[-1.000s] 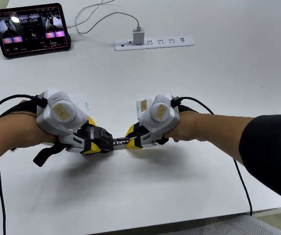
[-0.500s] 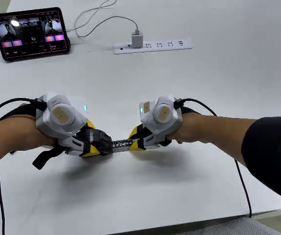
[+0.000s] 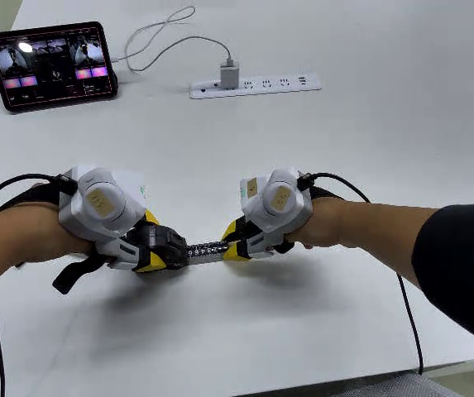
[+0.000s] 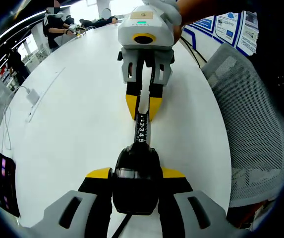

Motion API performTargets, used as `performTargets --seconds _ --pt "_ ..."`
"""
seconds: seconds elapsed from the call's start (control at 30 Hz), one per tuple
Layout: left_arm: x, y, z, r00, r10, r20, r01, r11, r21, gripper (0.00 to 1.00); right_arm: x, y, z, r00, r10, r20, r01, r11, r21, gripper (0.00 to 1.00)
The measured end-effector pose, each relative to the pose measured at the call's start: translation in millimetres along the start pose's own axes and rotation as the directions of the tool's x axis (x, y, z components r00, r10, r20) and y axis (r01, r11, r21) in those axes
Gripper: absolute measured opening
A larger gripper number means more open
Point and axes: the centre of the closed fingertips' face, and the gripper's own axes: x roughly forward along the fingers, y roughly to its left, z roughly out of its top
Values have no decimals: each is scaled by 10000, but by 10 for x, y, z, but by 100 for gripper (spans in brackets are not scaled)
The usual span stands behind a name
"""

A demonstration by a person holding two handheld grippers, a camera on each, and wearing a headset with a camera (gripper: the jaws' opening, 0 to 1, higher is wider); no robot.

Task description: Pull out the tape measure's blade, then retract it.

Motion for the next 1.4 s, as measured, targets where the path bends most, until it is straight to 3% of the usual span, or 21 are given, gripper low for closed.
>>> performTargets --seconds 1.4 --pt "-5 -19 4 10000 52 -52 -52 10000 35 30 -193 -10 -210 9996 -92 -267 100 9994 332 8"
